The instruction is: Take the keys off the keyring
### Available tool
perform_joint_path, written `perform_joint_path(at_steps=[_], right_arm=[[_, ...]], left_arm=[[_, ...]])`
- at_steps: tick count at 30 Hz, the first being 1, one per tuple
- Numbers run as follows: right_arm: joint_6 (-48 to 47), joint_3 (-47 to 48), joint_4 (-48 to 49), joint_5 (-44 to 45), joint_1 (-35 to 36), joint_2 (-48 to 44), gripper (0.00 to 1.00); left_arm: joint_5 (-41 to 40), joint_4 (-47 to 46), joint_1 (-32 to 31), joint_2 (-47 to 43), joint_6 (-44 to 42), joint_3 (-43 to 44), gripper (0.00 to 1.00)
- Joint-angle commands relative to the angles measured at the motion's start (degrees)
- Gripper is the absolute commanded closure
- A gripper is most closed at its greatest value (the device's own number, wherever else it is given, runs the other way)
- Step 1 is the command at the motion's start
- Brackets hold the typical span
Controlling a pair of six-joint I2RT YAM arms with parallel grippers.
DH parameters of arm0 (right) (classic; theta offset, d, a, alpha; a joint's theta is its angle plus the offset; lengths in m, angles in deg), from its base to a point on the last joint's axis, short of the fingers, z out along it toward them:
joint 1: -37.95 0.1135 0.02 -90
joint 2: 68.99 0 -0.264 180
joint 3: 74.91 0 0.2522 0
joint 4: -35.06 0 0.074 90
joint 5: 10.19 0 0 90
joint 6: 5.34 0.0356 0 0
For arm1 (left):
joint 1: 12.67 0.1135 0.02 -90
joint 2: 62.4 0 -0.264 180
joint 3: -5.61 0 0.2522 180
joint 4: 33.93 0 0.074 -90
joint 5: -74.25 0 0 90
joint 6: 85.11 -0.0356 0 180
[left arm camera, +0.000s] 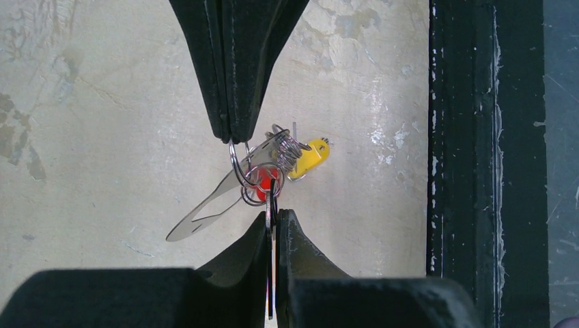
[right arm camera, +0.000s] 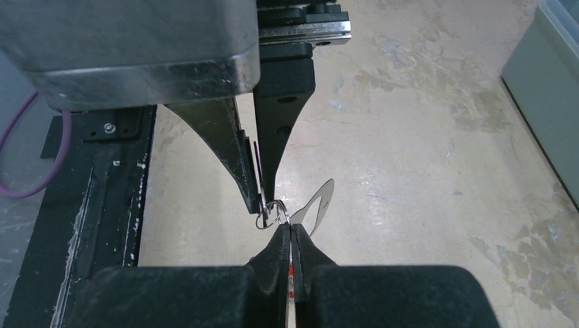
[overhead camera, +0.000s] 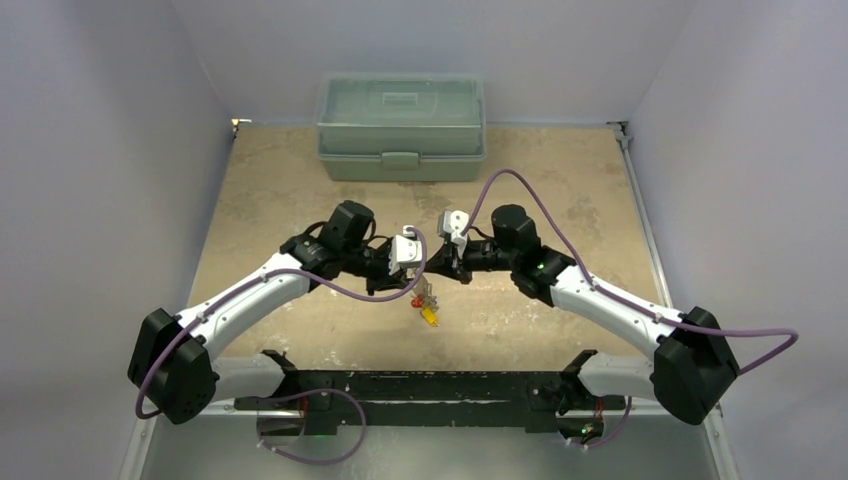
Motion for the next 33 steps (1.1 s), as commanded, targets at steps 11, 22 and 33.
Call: perform_joint_path(at_steps=[11, 22, 33], right_arm=[[-1.78, -0.34, 3.02, 0.59, -0.33, -1.02, 1.0], [5.69, 0.65, 4.64, 11.84, 0.22, -0.2, 1.0], [6.05, 0.66, 4.98, 20.08, 2.51, -0.47, 1.0]], left_arm=[[-1.68, -5.26, 0.17, 0.32, 2.37, -1.84, 1.0], [-2.7, -8.31, 0.14, 1.14, 5.18, -3.3, 1.0], [-4.55, -10.9, 0.2, 4.47, 9.35, -2.63, 1.0]])
